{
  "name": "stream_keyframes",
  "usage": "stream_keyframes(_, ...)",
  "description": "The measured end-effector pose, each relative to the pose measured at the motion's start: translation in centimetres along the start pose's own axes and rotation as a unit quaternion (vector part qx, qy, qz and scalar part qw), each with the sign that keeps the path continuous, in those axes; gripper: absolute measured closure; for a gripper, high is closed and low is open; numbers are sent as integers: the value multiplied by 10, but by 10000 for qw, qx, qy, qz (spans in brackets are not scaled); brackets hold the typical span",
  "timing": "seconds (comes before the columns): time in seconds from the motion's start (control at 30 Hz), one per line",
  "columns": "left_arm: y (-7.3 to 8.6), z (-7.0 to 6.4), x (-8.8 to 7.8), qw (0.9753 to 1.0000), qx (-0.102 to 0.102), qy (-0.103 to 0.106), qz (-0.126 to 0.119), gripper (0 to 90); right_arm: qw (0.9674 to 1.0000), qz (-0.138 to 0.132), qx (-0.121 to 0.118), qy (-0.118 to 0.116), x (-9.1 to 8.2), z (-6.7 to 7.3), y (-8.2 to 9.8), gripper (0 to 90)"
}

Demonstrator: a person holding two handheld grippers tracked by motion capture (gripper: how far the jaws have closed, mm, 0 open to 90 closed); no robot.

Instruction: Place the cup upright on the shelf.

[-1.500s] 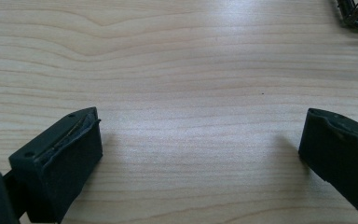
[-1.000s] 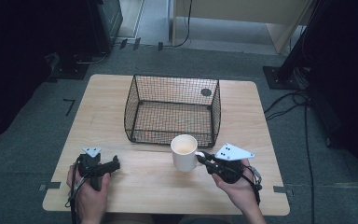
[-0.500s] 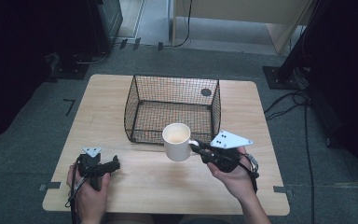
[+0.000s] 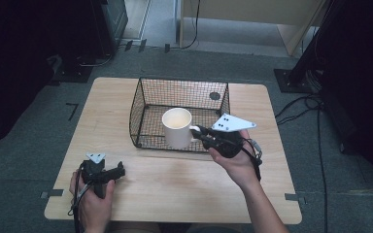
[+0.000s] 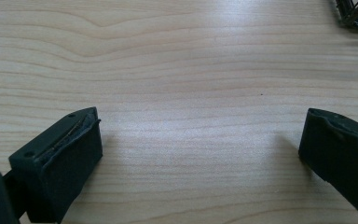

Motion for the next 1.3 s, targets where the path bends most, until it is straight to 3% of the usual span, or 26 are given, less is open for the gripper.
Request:
stream_keyframes(0.23, 0, 0, 0, 10000, 7, 4, 4, 0, 10000, 1, -52, 63, 11, -9, -11, 810)
stream_keyframes(0.47, 0, 0, 0, 10000, 7, 5, 4, 0, 9999, -21, 0, 159, 29, -28, -21, 810)
stream_keyframes(0.87, -1, 0, 0, 10000, 19, 1, -4, 0, 9996, 3, 65, 263, 59, -56, -20, 810)
stream_keyframes(1.3, 0, 0, 0, 10000, 28, 4, 11, 0, 9998, 123, -54, 152, 99, -77, -18, 810)
Point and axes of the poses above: each handheld gripper's, and its own axes: x roughly forward along the jaws, y roughly out of its underside, z roughly to its left, the point moved 5 cm from there along x, roughly forward along the jaws, and after that the axes turned 6 degrees about z, right-handed, at the moved point
